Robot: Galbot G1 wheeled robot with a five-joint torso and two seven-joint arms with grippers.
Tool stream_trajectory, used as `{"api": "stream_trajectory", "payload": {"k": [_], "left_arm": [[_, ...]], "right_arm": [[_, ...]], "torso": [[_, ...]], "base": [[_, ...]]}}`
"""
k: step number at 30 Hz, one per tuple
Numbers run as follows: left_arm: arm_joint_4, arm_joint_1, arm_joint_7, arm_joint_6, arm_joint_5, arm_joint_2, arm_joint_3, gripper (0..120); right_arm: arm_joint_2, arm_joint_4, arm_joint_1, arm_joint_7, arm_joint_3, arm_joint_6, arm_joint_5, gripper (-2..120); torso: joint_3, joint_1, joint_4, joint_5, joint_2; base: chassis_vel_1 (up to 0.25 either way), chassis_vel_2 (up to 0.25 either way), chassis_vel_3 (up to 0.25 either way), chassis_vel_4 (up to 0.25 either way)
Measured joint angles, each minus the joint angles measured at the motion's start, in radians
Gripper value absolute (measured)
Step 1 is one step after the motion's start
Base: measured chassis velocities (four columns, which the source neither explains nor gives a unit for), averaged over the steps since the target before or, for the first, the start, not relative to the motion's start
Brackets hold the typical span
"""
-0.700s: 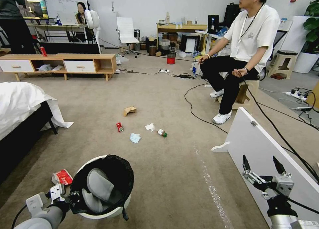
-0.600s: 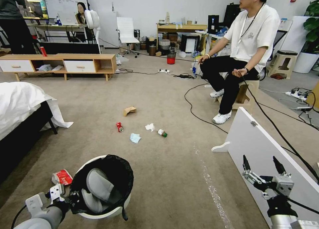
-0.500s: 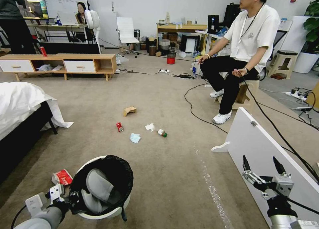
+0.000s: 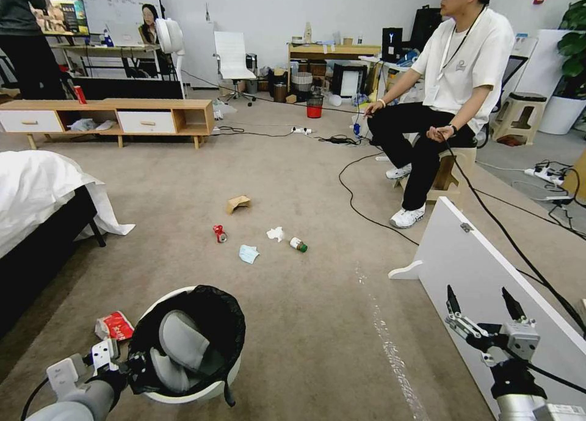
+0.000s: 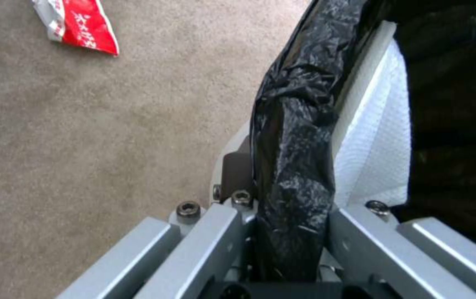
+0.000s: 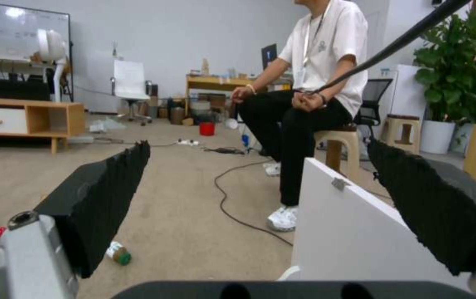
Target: Pick up the trash bin, then pick up the garbage from the floor and place it into the trash bin.
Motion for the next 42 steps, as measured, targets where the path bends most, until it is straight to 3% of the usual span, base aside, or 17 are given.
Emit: {"api": "stream_trajectory", "payload": {"k": [20,42], "left_arm": [[0.008,-0.003,0.007,0.000,0.001,0.000,-0.001,1],[0.009,-0.003,0.008,0.000,0.001,0.003,-0.002,1]], "right_arm": [[-0.003,-0.004,0.006,0.003,0.001,0.000,0.003,100],[-0.010,-0.004,0.011,0.006,0.004,-0.004,0.007,100]], "torso": [[0.000,0.000,-0.0001,0.0000,0.000],[0.000,0.000,0.0000,0.0000,0.000]], "base": [[0.000,0.000,0.000,0.000],[0.067,0.073,0.072,0.068]]}}
